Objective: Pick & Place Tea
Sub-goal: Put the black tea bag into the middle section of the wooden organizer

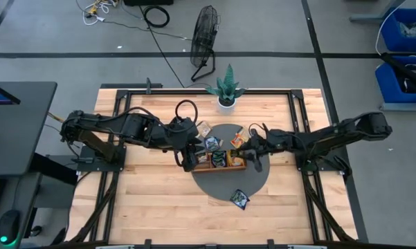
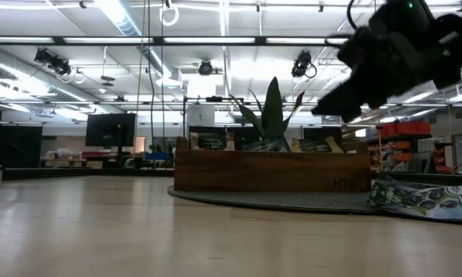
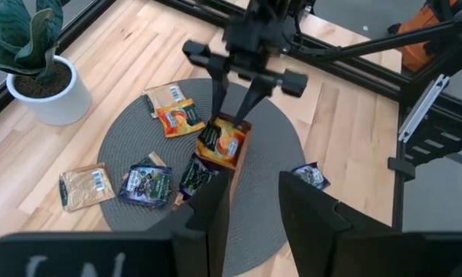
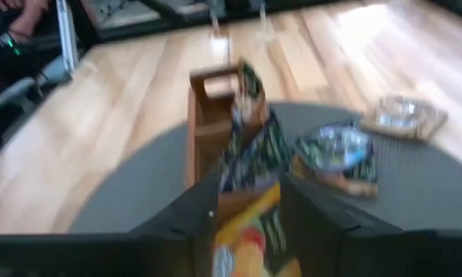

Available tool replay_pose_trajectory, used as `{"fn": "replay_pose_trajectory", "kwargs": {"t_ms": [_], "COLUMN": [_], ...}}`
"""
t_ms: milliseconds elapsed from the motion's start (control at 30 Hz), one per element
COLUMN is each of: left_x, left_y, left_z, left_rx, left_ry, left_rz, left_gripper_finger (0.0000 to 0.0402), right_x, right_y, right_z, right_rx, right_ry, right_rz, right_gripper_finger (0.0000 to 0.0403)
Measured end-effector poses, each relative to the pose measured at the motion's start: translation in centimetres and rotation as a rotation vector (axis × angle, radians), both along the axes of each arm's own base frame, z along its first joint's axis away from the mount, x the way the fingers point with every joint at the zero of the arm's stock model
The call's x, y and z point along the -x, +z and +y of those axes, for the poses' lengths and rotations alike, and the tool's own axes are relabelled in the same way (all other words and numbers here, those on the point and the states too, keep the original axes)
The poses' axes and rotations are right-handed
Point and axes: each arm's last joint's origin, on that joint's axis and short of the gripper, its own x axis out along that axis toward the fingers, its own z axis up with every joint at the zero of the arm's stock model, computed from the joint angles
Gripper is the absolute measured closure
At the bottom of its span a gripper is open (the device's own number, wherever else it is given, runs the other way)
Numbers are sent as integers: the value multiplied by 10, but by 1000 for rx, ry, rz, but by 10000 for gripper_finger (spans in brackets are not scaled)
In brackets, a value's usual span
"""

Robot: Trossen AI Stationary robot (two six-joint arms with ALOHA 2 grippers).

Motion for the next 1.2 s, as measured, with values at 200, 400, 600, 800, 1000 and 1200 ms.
{"fn": "replay_pose_trajectory", "kwargs": {"t_ms": [200,400,600,800,1000,1200], "left_x": [3,8,13,15,16,17], "left_y": [-2,-5,-9,-9,-9,-9], "left_z": [2,2,-1,-5,-5,-6], "left_rx": [-75,-181,-218,-302,-338,-342], "left_ry": [35,101,96,90,61,55], "left_rz": [29,76,130,142,159,170], "left_gripper_finger": [285,285,285,285,285,285], "right_x": [-11,-14,2,5,-11,-14], "right_y": [47,93,97,76,43,11], "right_z": [8,32,71,105,142,170], "right_rx": [-13,-259,-383,-447,-441,-357], "right_ry": [30,-3,-52,-153,-125,-141], "right_rz": [61,267,454,518,567,693], "right_gripper_finger": [214,213,239,253,262,282]}}
